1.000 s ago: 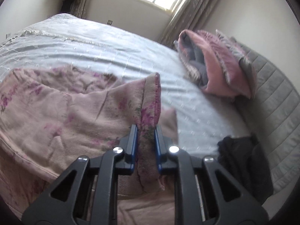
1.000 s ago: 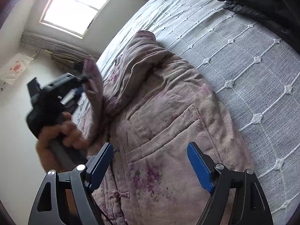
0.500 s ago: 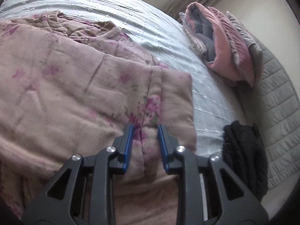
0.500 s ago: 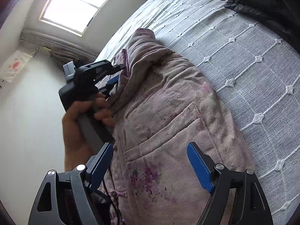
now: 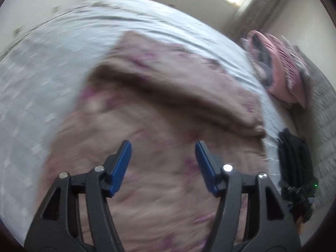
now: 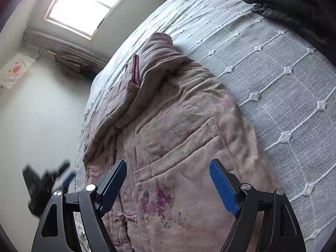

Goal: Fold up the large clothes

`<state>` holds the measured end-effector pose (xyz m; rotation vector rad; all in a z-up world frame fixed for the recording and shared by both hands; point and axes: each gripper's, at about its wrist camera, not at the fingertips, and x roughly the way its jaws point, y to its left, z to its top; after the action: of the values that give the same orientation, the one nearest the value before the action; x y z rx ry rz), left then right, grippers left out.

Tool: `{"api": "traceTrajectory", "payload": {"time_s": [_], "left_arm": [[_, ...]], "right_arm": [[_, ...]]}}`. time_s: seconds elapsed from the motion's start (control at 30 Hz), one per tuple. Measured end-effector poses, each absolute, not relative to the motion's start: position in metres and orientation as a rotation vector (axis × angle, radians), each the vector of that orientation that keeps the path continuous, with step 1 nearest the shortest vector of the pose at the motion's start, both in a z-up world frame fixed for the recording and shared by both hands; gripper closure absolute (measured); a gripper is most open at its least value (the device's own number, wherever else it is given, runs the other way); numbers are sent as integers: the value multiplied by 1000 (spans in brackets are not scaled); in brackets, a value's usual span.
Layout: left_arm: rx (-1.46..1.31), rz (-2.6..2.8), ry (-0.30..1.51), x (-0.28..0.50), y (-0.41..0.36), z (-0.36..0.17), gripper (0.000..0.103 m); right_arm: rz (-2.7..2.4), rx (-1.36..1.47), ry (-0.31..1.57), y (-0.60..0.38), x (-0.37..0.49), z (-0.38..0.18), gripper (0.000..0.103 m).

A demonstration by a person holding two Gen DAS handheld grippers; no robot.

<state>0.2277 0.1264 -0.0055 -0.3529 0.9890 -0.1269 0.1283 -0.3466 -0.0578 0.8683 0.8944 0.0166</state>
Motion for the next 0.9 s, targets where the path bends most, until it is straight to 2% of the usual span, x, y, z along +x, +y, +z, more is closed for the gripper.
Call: {"api": "traceTrajectory", "payload": {"time_s": [0.2,0.37,0.67,0.9], "left_arm": [[-428,-24,1043,147,222,-48,39],[-427,30,1075,108,267,-77,39],[-468,-24,1063,99,287,-102,39],[-424,-10,1044,100,273,-105,39]], "right_arm": [[-31,790,891,-353,124,-53,21],[-87,721,893,-364,102,-53,21],[-50,770,914,-390,-1,-81,21],[-39,820,961,-396,-25,-100,24]]}}
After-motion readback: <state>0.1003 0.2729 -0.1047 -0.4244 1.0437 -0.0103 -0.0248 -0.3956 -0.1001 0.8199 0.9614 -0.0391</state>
